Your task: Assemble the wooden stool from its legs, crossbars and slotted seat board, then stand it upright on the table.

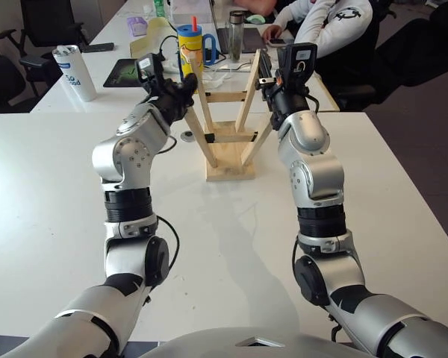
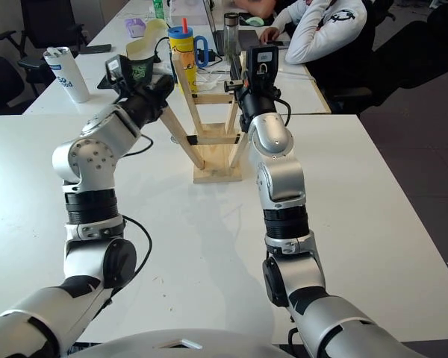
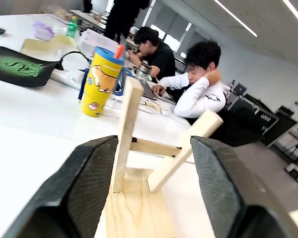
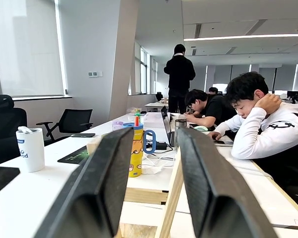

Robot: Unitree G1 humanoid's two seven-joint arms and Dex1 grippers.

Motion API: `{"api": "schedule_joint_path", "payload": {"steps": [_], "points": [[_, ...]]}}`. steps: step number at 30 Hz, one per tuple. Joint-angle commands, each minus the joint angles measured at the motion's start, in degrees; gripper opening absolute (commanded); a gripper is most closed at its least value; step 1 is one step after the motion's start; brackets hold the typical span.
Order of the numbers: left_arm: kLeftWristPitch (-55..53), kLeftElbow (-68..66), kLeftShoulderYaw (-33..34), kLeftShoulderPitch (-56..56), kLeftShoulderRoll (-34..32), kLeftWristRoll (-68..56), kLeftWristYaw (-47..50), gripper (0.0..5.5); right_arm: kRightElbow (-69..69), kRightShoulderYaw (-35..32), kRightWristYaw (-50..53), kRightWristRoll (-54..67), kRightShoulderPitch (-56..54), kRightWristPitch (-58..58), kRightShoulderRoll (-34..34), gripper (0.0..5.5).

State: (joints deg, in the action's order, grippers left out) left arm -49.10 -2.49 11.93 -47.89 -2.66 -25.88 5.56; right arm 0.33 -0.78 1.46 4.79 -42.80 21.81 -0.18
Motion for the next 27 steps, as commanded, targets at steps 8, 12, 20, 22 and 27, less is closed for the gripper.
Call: {"api": "schedule_joint_path", "payload": {"steps": [8, 12, 20, 22, 27], "points": [[-1.17, -0.5, -2.26, 4.56, -2.76, 5.9, 2.19, 2.71, 3.54, -2.62, -0.4, 0.81, 1.58, 7.12, -1.94, 1.64], [-0.03, 2.4, -2.19, 3.18, -3.02, 6.47, 2.36, 2.71, 4.74, -3.07, -1.7, 0.99, -0.42, 4.66, -2.91, 1.64], [0.34, 1.46, -2.52, 2.1, -2.88, 8.1, 1.75, 2.71, 7.96, -3.94, -3.41, 4.23, 0.72, 14.3, -1.92, 1.46], [0.28, 1.3, -2.31, 1.59, -2.92, 8.31, 1.57, 2.71, 7.6, -4.09, -3.05, 4.52, 0.98, 15.87, -1.51, 1.21], [0.36, 1.31, -2.38, 0.58, -2.96, 8.86, 1.21, 2.71, 6.58, -4.63, -1.91, 4.97, 0.78, 15.25, -0.94, 1.14]]}}
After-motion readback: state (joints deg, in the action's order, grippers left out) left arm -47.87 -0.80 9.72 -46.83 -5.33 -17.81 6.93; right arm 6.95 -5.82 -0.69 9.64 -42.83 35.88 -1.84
